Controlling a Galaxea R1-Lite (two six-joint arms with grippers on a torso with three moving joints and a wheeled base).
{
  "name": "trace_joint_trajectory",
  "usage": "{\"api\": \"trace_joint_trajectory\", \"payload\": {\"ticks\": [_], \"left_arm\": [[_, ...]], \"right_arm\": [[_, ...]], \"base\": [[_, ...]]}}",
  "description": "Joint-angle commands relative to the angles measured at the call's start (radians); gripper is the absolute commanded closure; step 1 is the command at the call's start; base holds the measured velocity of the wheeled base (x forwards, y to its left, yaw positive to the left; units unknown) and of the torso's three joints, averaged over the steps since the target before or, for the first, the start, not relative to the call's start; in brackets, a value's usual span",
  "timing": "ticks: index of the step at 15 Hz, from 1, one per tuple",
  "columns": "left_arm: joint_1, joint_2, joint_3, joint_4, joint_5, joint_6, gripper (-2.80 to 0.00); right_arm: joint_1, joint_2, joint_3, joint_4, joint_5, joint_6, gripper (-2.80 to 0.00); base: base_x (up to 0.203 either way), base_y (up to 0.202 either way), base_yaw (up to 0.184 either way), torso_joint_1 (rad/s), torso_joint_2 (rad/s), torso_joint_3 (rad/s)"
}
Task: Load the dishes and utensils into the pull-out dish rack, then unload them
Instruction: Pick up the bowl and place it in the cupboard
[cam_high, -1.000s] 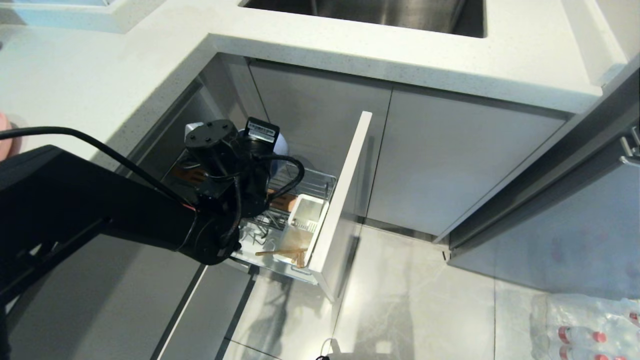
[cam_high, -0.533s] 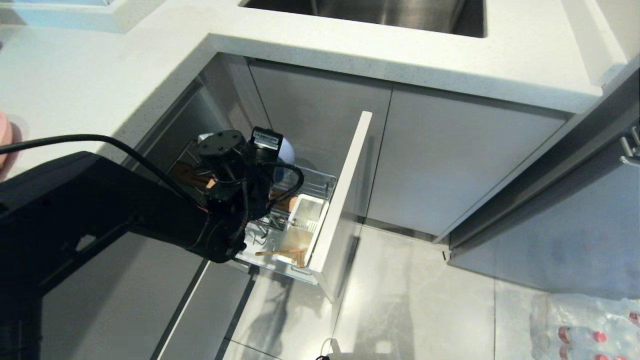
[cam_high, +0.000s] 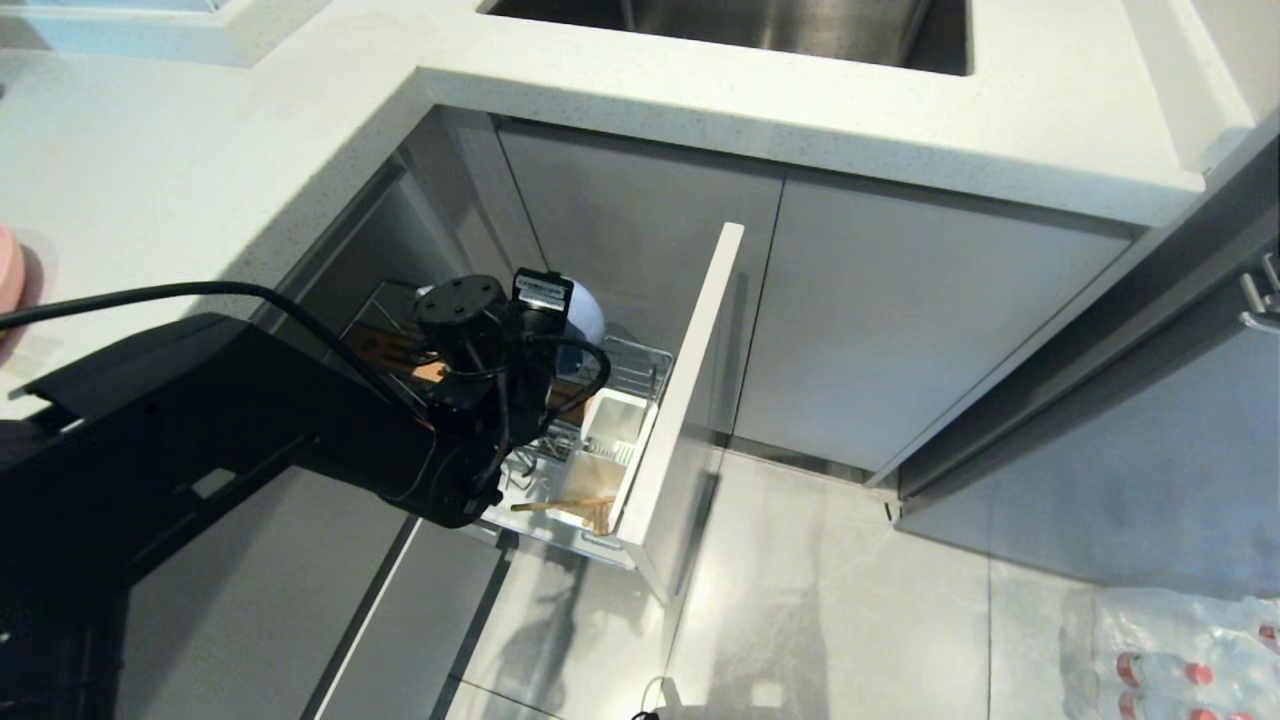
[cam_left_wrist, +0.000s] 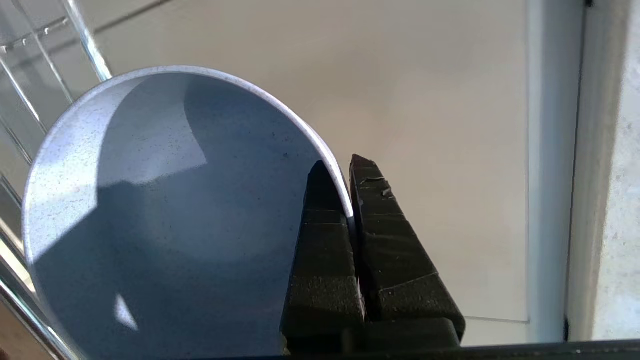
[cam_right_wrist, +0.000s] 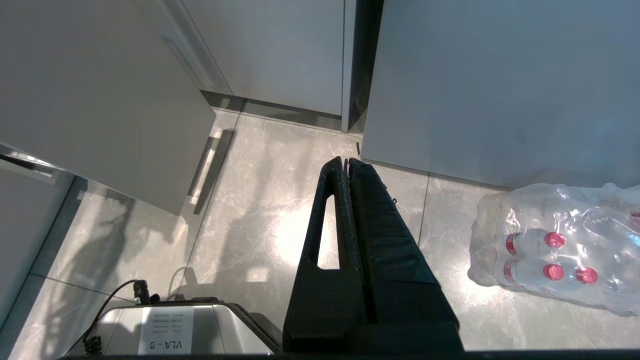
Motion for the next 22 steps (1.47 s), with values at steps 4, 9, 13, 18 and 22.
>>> {"api": "trace_joint_trajectory", "payload": {"ticks": [4, 9, 13, 18, 22], "left_arm": [[0.026, 0.023, -0.002, -0.014, -0.02, -0.06, 0.0], [0.036, 0.044, 0.001, -0.168, -0.08, -0.102, 0.0], [0.037, 0.079, 0.0, -0.168, -0.082, -0.128, 0.0], [0.037, 0.101, 0.0, -0.165, -0.083, -0.174, 0.0], [0.037, 0.118, -0.001, -0.165, -0.083, -0.18, 0.0]], "right_arm": [[0.0, 0.0, 0.0, -0.001, 0.0, 0.0, 0.0], [0.0, 0.001, 0.0, -0.001, 0.0, 0.0, 0.0], [-0.001, 0.001, 0.0, -0.001, 0.0, 0.0, 0.0], [0.0, 0.001, 0.0, -0.001, 0.0, 0.0, 0.0], [-0.001, 0.001, 0.0, -0.001, 0.0, 0.0, 0.0]], "base": [[0.0, 0.0, 0.0, 0.0, 0.0, 0.0], [0.0, 0.0, 0.0, 0.0, 0.0, 0.0], [0.0, 0.0, 0.0, 0.0, 0.0, 0.0], [0.0, 0.0, 0.0, 0.0, 0.0, 0.0], [0.0, 0.0, 0.0, 0.0, 0.0, 0.0]]}}
